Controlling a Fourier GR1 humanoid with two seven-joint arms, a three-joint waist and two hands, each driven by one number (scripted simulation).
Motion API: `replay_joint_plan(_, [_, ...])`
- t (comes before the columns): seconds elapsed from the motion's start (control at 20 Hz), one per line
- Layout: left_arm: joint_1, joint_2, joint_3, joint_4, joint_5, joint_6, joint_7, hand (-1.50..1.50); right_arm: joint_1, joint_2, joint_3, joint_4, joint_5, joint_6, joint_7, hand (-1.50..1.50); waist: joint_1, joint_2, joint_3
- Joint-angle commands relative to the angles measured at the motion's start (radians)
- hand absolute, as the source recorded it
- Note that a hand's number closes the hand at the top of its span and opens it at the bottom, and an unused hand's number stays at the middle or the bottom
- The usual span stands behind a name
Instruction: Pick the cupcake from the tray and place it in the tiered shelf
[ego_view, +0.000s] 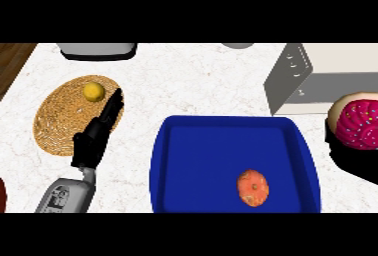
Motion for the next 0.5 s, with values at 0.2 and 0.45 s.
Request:
replay_joint_plan(0.2, [0.005,-0.02,0.01,-0.028,-0.014,-0.016,0.019,0.0,-0.125,-0.05,-0.2,0.089,-0.086,0.082,-0.023,1.5,0.002,0.0,0.001])
replay_joint_plan(0.45, [0.004,-0.024,0.008,-0.033,-0.038,-0.016,0.018,0.0,-0.219,-0.091,-0.256,0.294,-0.052,0.014,-0.131,1.5,0.008,0.002,0.0])
